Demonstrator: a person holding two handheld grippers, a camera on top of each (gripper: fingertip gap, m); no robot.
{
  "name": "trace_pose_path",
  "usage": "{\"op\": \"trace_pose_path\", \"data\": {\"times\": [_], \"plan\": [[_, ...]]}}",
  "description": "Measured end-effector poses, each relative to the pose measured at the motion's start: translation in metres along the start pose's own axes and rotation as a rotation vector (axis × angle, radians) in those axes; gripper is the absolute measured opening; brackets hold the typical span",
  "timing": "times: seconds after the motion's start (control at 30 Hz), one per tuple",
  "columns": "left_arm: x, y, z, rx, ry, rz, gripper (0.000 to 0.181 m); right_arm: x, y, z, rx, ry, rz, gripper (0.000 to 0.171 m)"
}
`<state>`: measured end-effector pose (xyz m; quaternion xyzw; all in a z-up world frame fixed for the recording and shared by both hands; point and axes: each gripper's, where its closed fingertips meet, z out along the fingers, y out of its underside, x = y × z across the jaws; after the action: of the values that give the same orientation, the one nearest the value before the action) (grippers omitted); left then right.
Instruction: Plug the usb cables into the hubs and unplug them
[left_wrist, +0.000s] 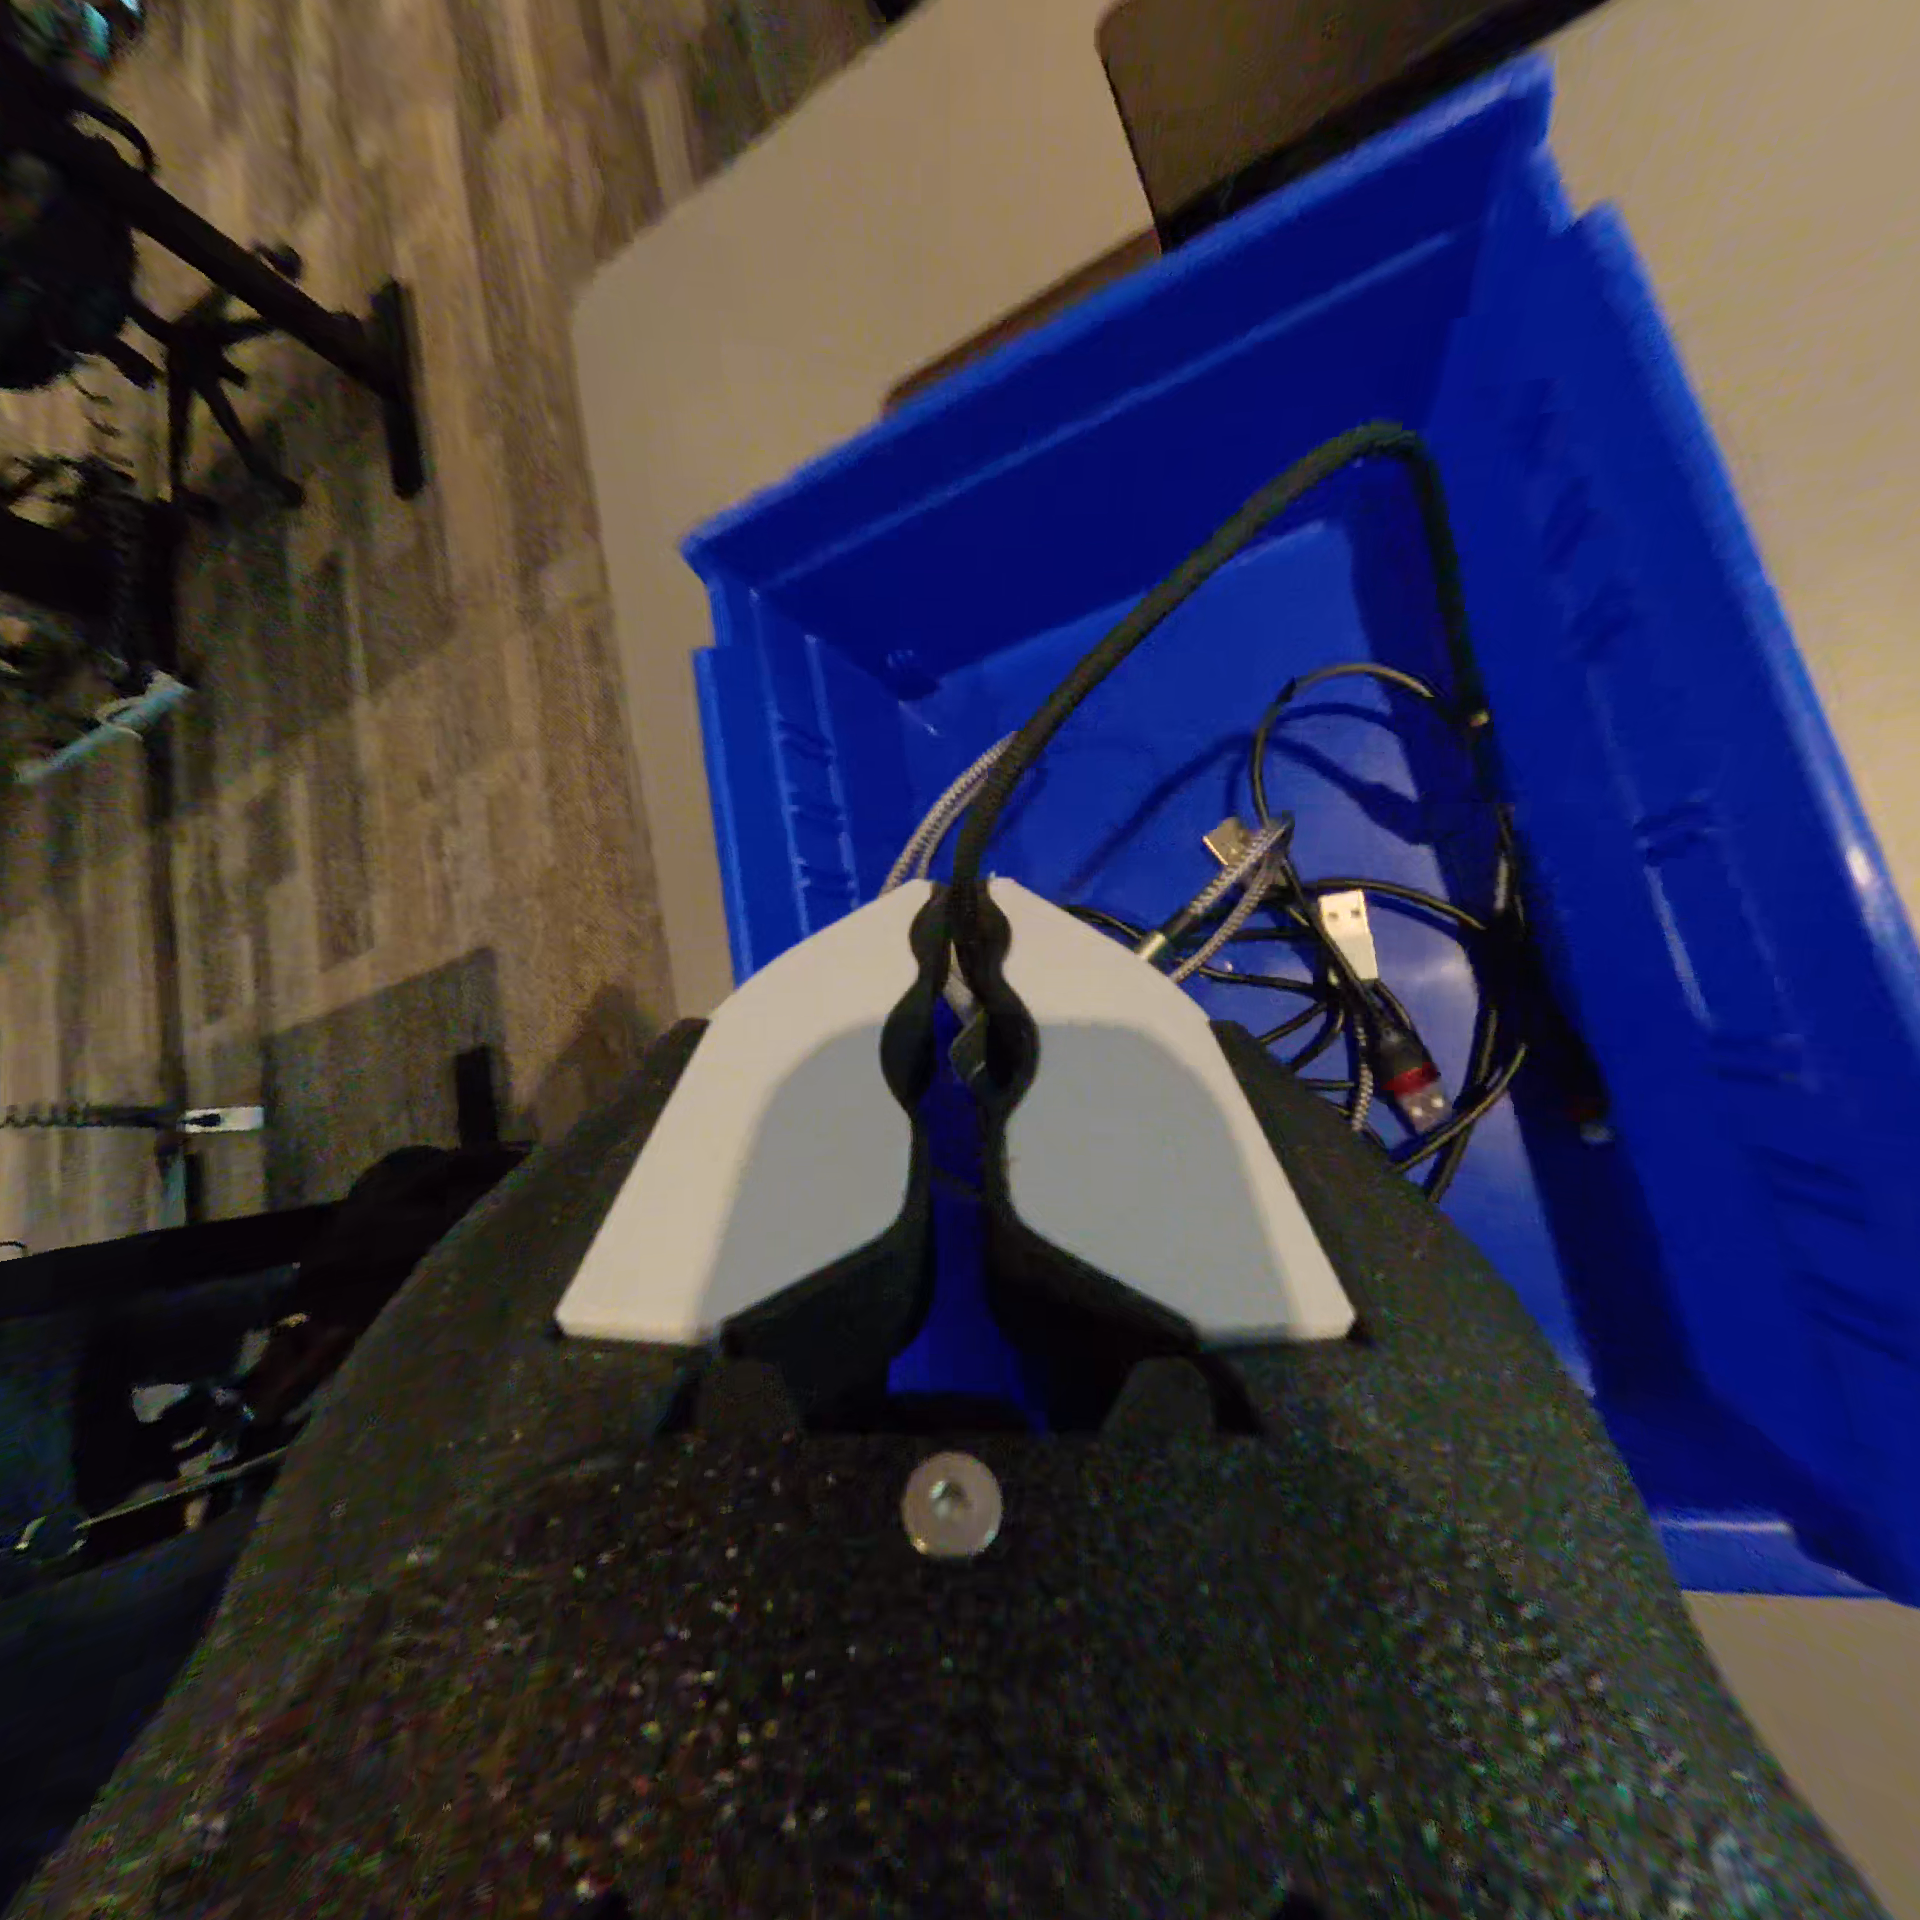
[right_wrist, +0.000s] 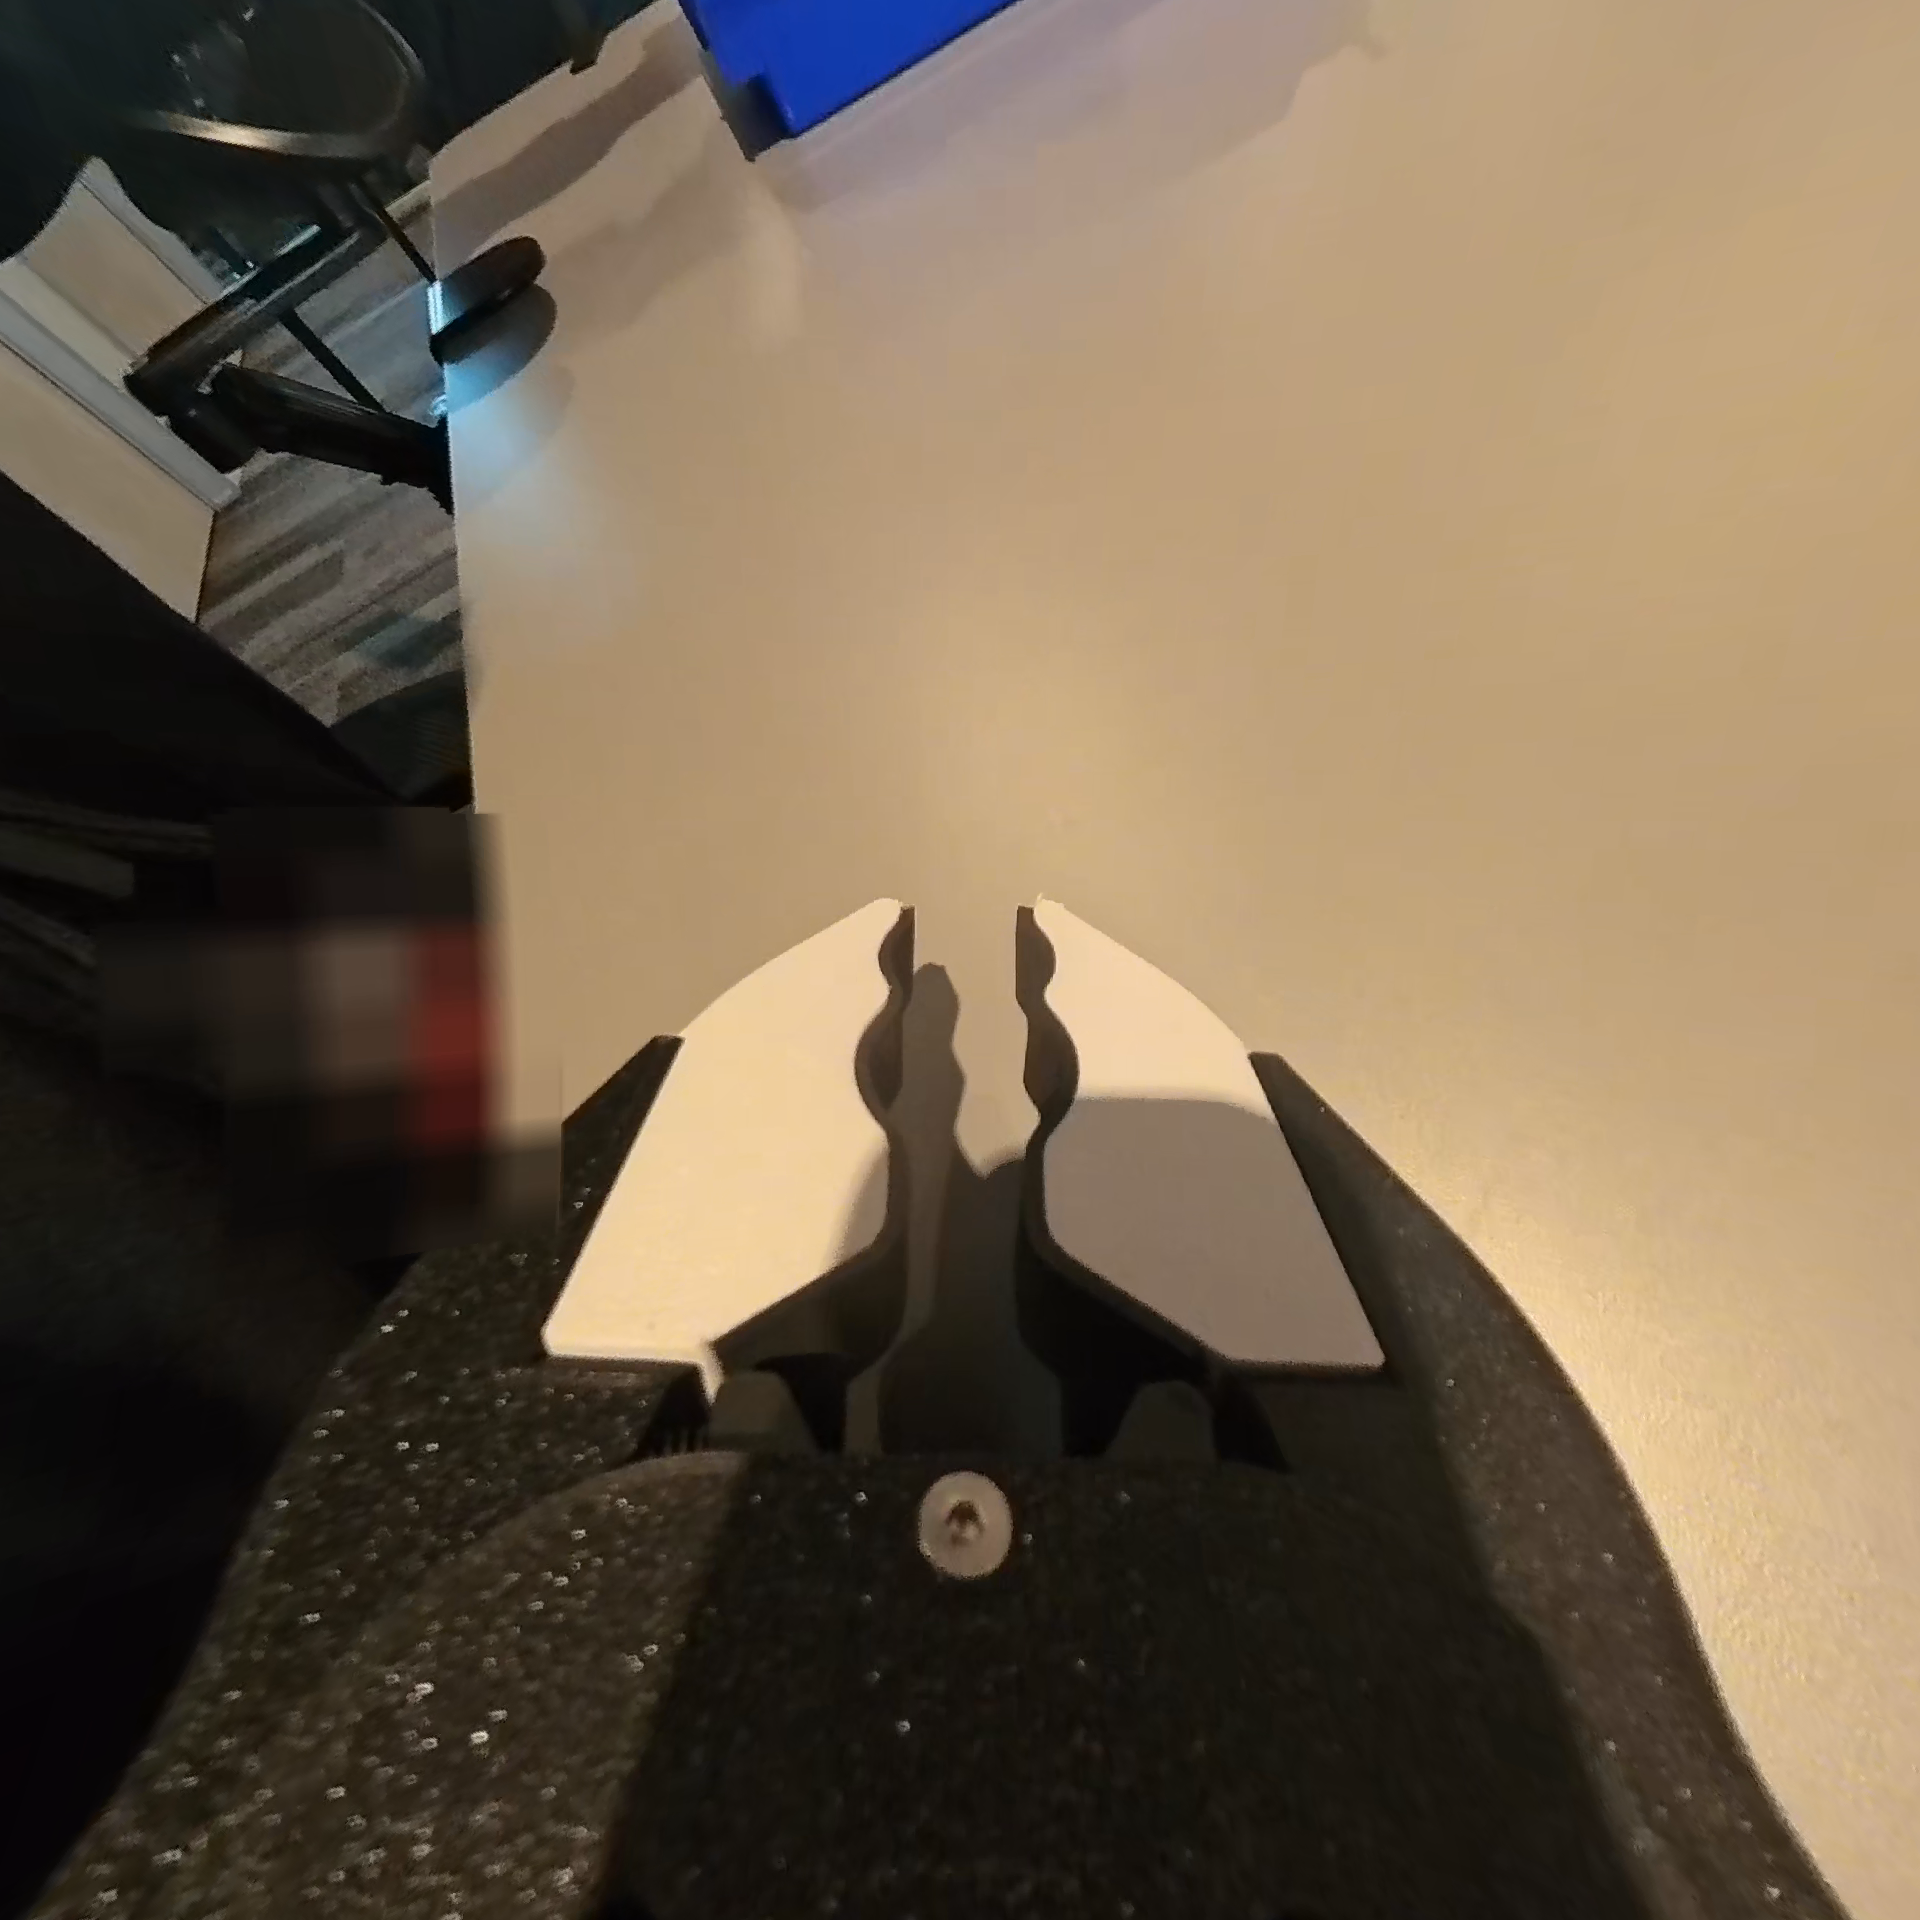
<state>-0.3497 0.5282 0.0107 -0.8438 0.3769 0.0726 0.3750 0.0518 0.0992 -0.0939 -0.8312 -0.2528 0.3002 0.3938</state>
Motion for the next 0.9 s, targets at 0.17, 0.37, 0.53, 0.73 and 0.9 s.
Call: {"op": "trace_pose_path", "data": {"times": [0.17,0.37,0.53,0.73,0.9], "plan": [[-0.016,-0.025,-0.028,0.088,-0.091,0.014,0.004,-0.001,-0.002,-0.003,0.03,0.002,-0.01,0.018],[-0.04,-0.062,-0.071,0.22,-0.196,0.001,0.004,-0.002,-0.006,-0.008,0.08,-0.003,-0.007,0.018],[-0.055,-0.096,-0.115,0.337,-0.264,-0.016,0.004,-0.002,-0.009,-0.012,0.115,-0.009,-0.005,0.018],[-0.054,-0.135,-0.167,0.451,-0.301,-0.015,0.004,-0.004,-0.011,-0.014,0.138,-0.013,-0.02,0.018],[-0.058,-0.162,-0.207,0.518,-0.352,-0.003,0.004,-0.006,-0.013,-0.016,0.155,-0.018,-0.025,0.019]]}}
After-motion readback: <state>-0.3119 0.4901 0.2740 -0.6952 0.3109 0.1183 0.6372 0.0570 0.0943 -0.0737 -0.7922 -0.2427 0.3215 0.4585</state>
